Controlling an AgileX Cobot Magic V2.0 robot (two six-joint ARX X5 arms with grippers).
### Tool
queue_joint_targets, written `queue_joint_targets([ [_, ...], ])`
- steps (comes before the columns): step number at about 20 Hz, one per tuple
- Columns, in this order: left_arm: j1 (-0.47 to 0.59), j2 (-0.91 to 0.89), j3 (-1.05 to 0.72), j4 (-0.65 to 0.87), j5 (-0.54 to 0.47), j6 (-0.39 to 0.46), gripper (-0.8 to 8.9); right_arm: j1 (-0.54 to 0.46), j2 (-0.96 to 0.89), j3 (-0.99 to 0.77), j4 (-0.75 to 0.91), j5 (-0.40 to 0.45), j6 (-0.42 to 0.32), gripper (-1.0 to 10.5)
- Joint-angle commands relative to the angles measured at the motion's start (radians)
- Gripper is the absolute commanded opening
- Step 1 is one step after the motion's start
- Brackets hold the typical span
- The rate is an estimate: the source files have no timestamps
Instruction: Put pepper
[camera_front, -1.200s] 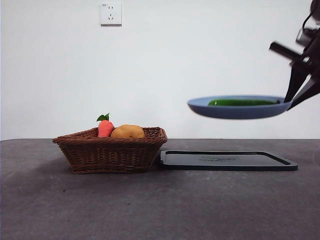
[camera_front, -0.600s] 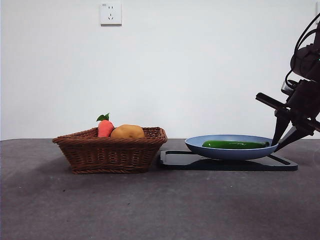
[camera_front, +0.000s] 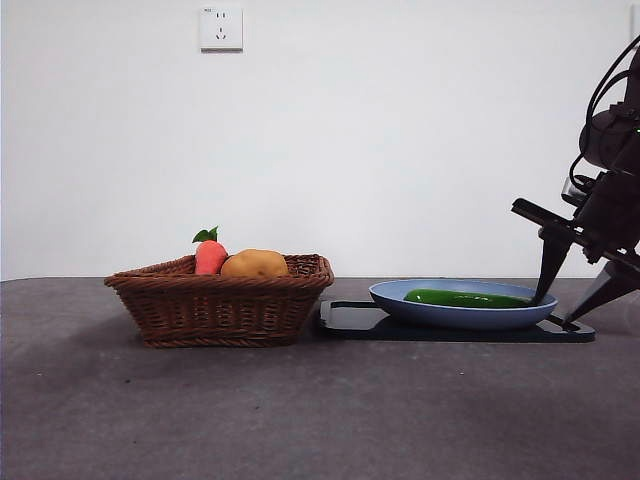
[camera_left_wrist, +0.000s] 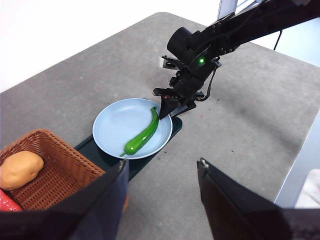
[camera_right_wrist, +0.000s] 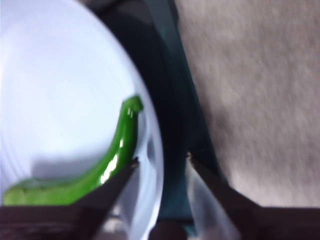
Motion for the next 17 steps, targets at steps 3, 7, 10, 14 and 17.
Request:
queue_joint_targets([
  [3, -0.01, 0.007, 0.02, -0.008, -0.003, -0.006, 2.47, 0.0, -0.129, 0.021, -0.071, 0.008, -0.087, 2.1],
  [7, -0.01, 0.007, 0.02, -0.024, -0.002, -0.006, 2.46, 0.008, -0.37, 0.021, -0.221, 0.002, -0.18, 2.1],
  [10, -0.01, 0.007, 0.02, -0.043, -0.002, -0.006, 2.45, 0.042, -0.557, 0.021, -0.393, 0.002, -0.262, 2.1],
  [14, -0.01, 0.007, 0.02, -0.061, -0.002, -0.006, 2.45, 0.122, -0.775, 0.021, -0.59, 0.002, -0.304, 2.1],
  [17, -0.01, 0.007, 0.02, -0.079, -0.001, -0.006, 2.45, 0.199, -0.902, 0.021, -0.708, 0.003, -0.317, 2.1],
])
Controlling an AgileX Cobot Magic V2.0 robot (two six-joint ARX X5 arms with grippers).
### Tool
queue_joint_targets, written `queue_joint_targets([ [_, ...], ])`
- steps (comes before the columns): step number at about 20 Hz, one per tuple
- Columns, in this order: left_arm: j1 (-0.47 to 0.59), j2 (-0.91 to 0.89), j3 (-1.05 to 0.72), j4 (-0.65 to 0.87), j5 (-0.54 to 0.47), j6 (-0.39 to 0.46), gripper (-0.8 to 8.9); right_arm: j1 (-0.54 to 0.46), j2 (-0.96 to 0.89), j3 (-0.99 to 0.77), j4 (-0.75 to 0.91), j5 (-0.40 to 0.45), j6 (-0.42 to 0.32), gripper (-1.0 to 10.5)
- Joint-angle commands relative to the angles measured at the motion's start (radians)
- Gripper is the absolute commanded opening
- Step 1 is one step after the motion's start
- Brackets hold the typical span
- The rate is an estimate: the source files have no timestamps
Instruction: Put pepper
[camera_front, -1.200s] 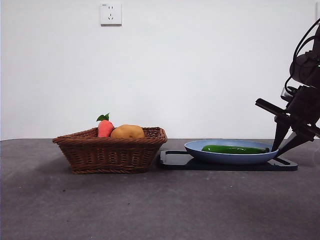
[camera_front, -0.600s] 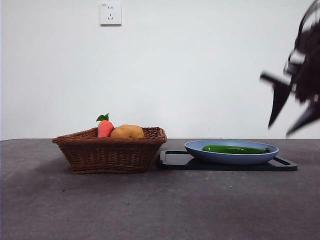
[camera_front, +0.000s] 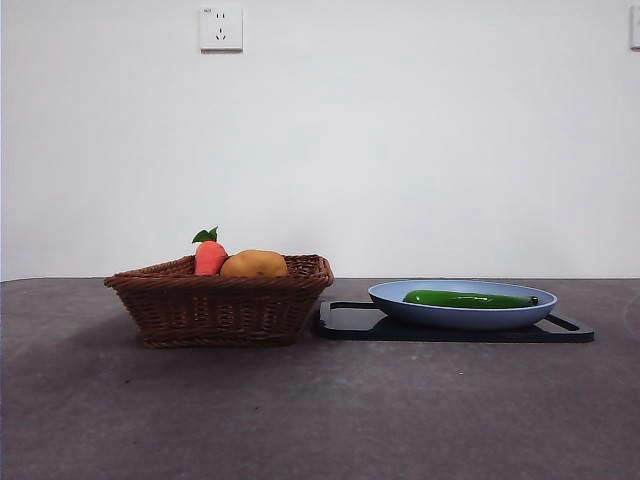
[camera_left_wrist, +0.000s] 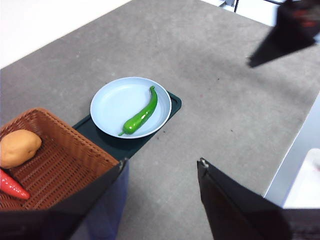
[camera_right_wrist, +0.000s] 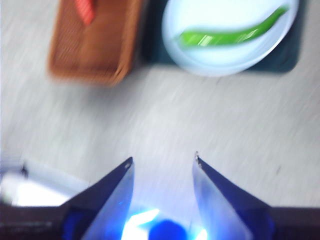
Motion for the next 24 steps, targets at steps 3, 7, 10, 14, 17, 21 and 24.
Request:
queue_joint_targets([
  [3, -0.01, 0.007, 0.02, -0.02, 0.0, -0.006, 2.43, 0.081, -0.104, 0.019, -0.119, 0.001, -0.032, 2.1],
  [7, -0.01, 0.007, 0.02, -0.044, 0.0, -0.006, 1.09, 0.097, -0.162, 0.019, -0.129, 0.002, -0.08, 0.3],
  [10, -0.01, 0.007, 0.02, -0.058, 0.001, -0.006, 0.07, 0.097, -0.174, 0.019, -0.128, 0.001, -0.105, 0.1],
  [14, -0.01, 0.007, 0.02, -0.059, 0.0, -0.006, 0.08, 0.097, -0.174, 0.019, -0.128, 0.001, -0.086, 0.1],
  [17, -0.01, 0.007, 0.02, -0.041, 0.0, -0.006, 0.08, 0.097, -0.173, 0.019, -0.128, 0.003, -0.086, 0.1],
  [21, -0.01, 0.007, 0.02, -0.04, 0.0, -0.006, 0.08, 0.097, -0.173, 0.019, -0.128, 0.002, -0.086, 0.1],
  [24, -0.01, 0.007, 0.02, -0.038, -0.001, -0.006, 0.08, 0.097, -0.173, 0.019, -0.128, 0.002, -0.086, 0.1],
])
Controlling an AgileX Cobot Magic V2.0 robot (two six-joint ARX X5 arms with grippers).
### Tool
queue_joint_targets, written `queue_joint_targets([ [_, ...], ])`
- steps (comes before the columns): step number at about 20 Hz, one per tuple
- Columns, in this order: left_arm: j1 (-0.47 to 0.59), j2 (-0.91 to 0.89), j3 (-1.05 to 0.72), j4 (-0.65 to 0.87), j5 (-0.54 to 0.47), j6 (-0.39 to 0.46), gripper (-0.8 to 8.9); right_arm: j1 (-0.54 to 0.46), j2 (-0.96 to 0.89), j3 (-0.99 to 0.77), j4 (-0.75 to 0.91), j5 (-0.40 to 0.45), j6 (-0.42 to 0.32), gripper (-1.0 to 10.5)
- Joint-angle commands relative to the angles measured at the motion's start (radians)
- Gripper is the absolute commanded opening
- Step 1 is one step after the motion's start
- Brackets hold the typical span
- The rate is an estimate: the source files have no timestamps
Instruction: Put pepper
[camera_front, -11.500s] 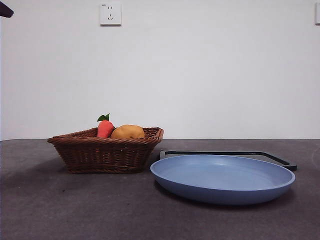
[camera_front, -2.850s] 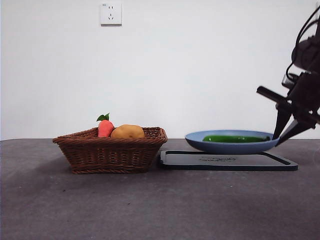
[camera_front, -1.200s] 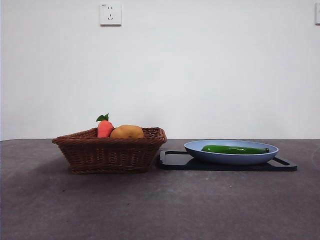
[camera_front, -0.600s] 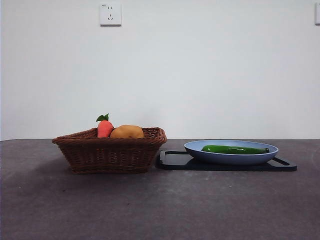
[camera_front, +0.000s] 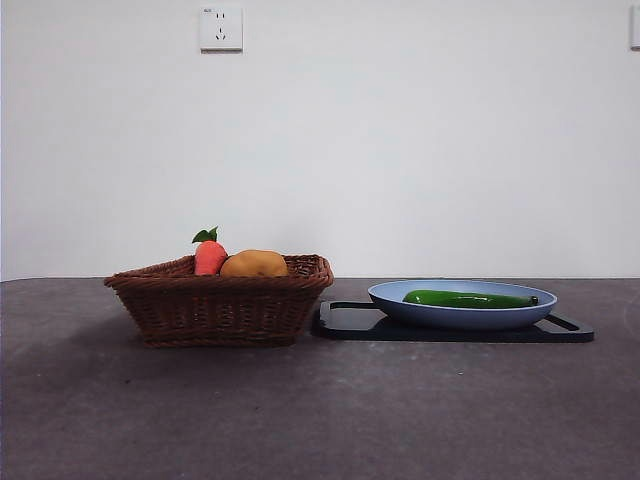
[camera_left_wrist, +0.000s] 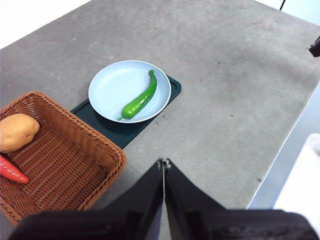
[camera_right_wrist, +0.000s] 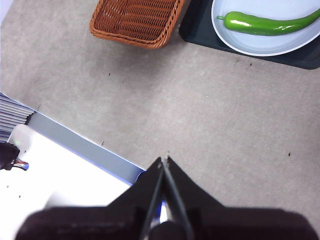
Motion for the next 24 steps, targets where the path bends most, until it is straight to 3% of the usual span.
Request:
queue_joint_targets([
  [1, -0.01, 0.007, 0.02, 0.016, -0.005, 0.0, 0.08, 0.003, 0.007, 0.018, -0.014, 0.002, 0.002, 0.1],
  [4, 0.013, 0.005, 0.02, 0.039, -0.118, 0.067, 0.08, 0.003, 0.007, 0.018, -0.014, 0.002, 0.002, 0.1],
  [6, 0.083, -0.021, 0.019, 0.116, -0.194, 0.106, 0.08, 0.003, 0.007, 0.018, -0.014, 0.002, 0.002, 0.1],
  [11, 0.354, -0.192, -0.051, 0.361, -0.1, 0.158, 0.08, 0.003, 0.007, 0.018, -0.014, 0.003, 0.002, 0.1],
  [17, 0.692, -0.575, -0.545, 0.814, -0.081, 0.159, 0.08, 0.003, 0.007, 0.018, -0.014, 0.003, 0.002, 0.1],
  [22, 0.838, -0.818, -0.898, 0.919, -0.081, 0.151, 0.08, 0.003, 0.007, 0.018, -0.014, 0.004, 0.002, 0.1],
  [24, 0.87, -0.883, -1.02, 0.942, -0.08, 0.11, 0.08, 0.003, 0.007, 0.018, -0.014, 0.004, 0.002, 0.1],
])
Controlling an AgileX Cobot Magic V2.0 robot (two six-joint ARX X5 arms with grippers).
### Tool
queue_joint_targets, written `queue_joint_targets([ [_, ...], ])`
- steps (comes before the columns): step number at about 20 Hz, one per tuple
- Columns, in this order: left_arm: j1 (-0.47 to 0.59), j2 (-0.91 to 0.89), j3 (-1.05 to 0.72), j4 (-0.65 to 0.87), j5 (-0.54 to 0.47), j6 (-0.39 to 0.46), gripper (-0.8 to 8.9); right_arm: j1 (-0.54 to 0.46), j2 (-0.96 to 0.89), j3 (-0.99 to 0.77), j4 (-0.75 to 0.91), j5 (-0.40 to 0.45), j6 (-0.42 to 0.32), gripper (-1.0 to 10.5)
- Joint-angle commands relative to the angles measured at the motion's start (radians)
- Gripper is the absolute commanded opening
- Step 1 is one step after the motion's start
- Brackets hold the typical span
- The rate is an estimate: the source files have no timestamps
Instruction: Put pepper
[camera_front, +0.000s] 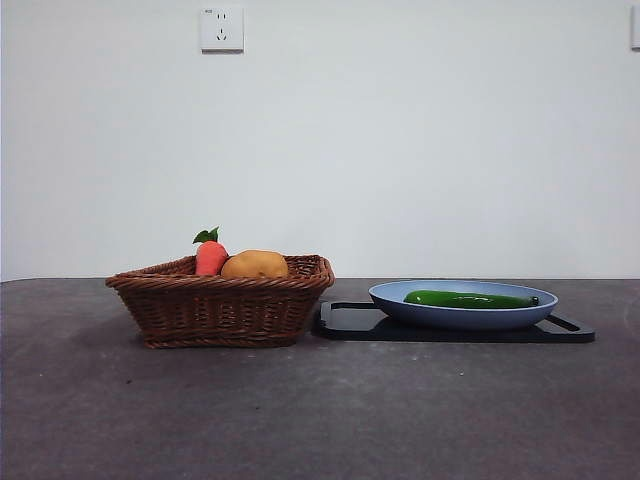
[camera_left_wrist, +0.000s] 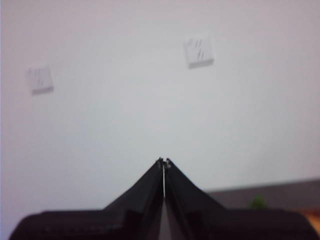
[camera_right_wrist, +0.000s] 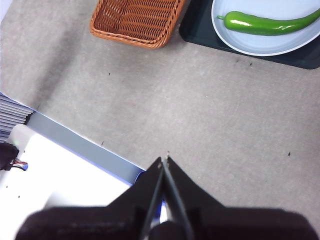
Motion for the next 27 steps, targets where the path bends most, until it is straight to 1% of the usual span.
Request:
queue_joint_targets([
  [1, 0.03, -0.064, -0.124, 0.023, 0.005, -0.076, 0.08, 0.003, 0.006, 0.018, -0.014, 0.002, 0.002, 0.1],
  [3, 0.05, -0.108, -0.221, 0.028, 0.005, -0.126, 0.08, 0.003, 0.006, 0.018, -0.014, 0.002, 0.002, 0.1],
  [6, 0.064, -0.148, -0.326, 0.027, 0.006, -0.177, 0.08, 0.003, 0.006, 0.018, -0.014, 0.002, 0.002, 0.1],
  [9, 0.066, -0.175, -0.396, 0.026, 0.007, -0.187, 0.08, 0.003, 0.006, 0.018, -0.014, 0.002, 0.002, 0.1],
  [14, 0.066, -0.187, -0.441, 0.014, 0.009, -0.188, 0.08, 0.003, 0.006, 0.018, -0.014, 0.002, 0.002, 0.1],
  [17, 0.066, -0.237, -0.456, -0.085, 0.008, -0.211, 0.08, 0.003, 0.006, 0.018, -0.014, 0.002, 0.002, 0.1],
  [22, 0.066, -0.237, -0.456, -0.209, 0.017, -0.239, 0.08, 0.003, 0.006, 0.018, -0.014, 0.002, 0.002, 0.1],
  [24, 0.066, -0.237, -0.456, -0.193, 0.059, -0.238, 0.08, 0.003, 0.006, 0.018, -0.014, 0.002, 0.002, 0.1],
  [27, 0.066, -0.237, -0.456, -0.176, 0.061, -0.238, 0.08, 0.003, 0.006, 0.018, -0.014, 0.002, 0.002, 0.1],
])
